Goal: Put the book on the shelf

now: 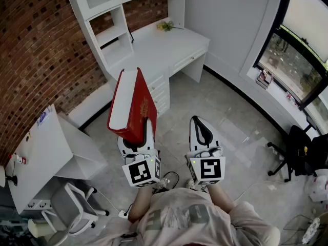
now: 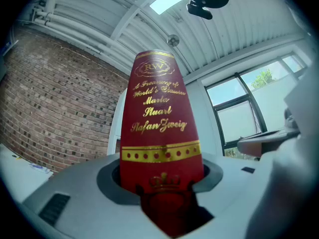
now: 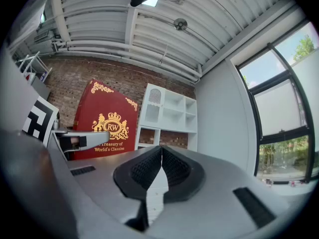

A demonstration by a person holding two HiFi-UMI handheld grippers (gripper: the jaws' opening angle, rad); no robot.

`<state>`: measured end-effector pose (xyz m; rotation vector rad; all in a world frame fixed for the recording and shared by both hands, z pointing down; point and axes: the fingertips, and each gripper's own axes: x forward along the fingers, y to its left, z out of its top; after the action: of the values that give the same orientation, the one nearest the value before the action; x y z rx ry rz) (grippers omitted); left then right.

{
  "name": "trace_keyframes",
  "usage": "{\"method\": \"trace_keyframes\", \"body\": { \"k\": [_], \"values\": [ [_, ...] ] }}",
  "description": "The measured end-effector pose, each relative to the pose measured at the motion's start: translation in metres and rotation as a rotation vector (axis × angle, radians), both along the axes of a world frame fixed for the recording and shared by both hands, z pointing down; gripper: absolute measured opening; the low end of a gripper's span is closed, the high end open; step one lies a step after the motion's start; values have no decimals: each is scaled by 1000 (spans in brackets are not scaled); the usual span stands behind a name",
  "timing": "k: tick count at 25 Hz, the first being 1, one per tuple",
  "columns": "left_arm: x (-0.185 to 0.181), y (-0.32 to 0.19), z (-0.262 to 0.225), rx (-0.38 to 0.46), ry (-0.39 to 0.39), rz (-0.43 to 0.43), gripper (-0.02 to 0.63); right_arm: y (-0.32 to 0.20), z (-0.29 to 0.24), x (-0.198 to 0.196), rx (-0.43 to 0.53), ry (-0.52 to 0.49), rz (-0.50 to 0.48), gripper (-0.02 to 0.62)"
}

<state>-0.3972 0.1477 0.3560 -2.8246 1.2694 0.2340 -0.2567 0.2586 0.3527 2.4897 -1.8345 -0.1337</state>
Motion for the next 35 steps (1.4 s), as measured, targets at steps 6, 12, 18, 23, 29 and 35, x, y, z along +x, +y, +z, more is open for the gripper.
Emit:
{"method": "trace_keyframes", "body": {
  "k": [6,12,18,23,29,35],
  "values": [
    [16,-14,-6,48,8,9,245,-18,-13,14,87,10,1,17],
    [19,-11,-6,41,9,5,245,-13,-16,18,127,-11,-5,17],
    [39,4,-4,42,9,-19,245,4,-19,39,132,-7,-32,17],
    [52,17,-4,47,11,-30,245,15,-16,54,127,-12,-47,17],
    [59,32,-1,50,4,-41,245,26,-15,64,134,-17,-66,17],
    [63,39,-1,52,14,-61,245,32,-14,69,142,-19,-93,17]
  ]
}}
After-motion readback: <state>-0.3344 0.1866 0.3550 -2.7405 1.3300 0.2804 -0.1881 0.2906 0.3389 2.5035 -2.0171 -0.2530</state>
